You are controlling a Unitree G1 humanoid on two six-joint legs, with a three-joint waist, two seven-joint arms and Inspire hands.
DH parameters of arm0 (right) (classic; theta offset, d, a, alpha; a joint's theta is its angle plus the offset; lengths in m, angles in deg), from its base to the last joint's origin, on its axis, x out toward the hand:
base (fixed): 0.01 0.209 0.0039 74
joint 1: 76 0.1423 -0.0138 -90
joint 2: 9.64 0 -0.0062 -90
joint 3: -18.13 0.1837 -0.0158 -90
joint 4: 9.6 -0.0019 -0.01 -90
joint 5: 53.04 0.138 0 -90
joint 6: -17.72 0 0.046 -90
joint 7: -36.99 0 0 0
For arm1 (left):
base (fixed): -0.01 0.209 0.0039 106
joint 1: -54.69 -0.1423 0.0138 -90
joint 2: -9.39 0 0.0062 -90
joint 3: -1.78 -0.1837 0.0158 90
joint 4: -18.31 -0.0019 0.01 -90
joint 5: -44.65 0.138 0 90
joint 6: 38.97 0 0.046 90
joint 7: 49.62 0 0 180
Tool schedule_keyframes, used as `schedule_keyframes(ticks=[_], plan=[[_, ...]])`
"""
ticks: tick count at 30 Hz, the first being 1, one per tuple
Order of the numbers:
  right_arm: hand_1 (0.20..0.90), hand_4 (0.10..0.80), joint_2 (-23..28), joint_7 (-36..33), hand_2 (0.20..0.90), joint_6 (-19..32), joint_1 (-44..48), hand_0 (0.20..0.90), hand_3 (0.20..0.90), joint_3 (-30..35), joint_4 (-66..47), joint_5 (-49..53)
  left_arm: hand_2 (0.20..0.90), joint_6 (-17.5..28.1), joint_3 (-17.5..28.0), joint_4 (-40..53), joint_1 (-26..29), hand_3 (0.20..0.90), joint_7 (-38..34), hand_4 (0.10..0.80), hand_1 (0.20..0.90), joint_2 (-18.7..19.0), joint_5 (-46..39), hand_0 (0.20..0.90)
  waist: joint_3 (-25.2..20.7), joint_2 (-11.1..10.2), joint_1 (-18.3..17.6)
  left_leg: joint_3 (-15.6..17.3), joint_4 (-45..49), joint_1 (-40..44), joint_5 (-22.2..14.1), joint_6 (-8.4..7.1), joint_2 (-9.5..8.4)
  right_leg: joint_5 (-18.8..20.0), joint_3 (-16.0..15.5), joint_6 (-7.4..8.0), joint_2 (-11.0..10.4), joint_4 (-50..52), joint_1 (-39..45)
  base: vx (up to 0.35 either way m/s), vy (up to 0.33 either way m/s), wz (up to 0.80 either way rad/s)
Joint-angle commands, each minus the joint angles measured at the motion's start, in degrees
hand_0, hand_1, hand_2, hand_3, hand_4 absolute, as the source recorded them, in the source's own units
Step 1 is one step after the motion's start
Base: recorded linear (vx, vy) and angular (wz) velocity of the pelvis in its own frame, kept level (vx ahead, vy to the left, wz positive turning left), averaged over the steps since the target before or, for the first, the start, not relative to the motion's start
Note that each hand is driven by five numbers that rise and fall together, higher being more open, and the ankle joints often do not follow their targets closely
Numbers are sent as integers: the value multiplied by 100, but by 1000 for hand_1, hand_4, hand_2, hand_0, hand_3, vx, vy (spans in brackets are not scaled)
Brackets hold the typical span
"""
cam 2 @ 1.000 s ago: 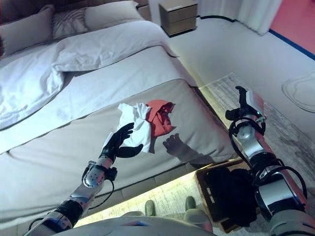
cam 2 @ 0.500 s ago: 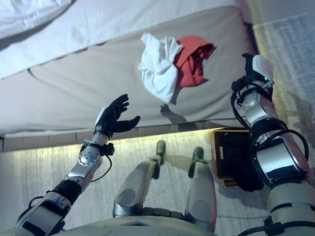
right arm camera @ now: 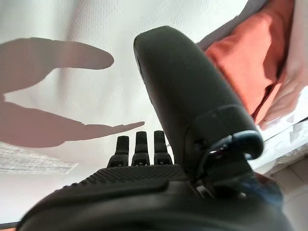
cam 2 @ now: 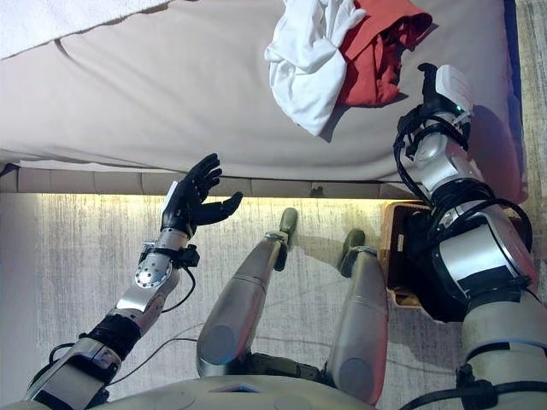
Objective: Pick up the clothes from the bed and place them into the basket
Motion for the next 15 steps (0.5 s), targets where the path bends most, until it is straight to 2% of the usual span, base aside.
schedule_keyframes(ticks=[1, 3, 4, 15], plan=[[900, 800, 313, -244, 900, 117, 941, 900, 900, -321, -204, -5, 900, 570, 102, 848, -179, 900, -113, 800, 900, 258, -156, 900, -263, 256, 149, 48, 658, 2, -811, 277, -179, -279, -157, -235, 249, 21, 457, 0, 0, 0], [900, 800, 294, -247, 900, 70, 1001, 900, 900, -377, -203, 14, 900, 582, 127, 885, -197, 900, -144, 800, 900, 267, -166, 900, -263, 259, 188, 35, 687, -51, -810, 284, -183, -298, -181, -240, 242, 65, 412, 41, -5, 5], [900, 800, 276, -253, 900, 35, 992, 900, 900, -407, -213, 36, 900, 592, 127, 900, -246, 900, -166, 800, 900, 272, -185, 900, -263, 252, 210, 35, 755, 21, -975, 287, -190, -447, -146, -206, 255, 145, 471, 59, -23, 13], [900, 800, 225, -283, 900, -223, 1649, 900, 900, -548, 141, 468, 900, 699, 234, 1407, -469, 900, -252, 800, 900, 372, -204, 900, -263, 368, 503, -107, 1035, -534, -961, 362, -281, -572, -272, -283, 249, 549, -73, -3, -15, 8]])
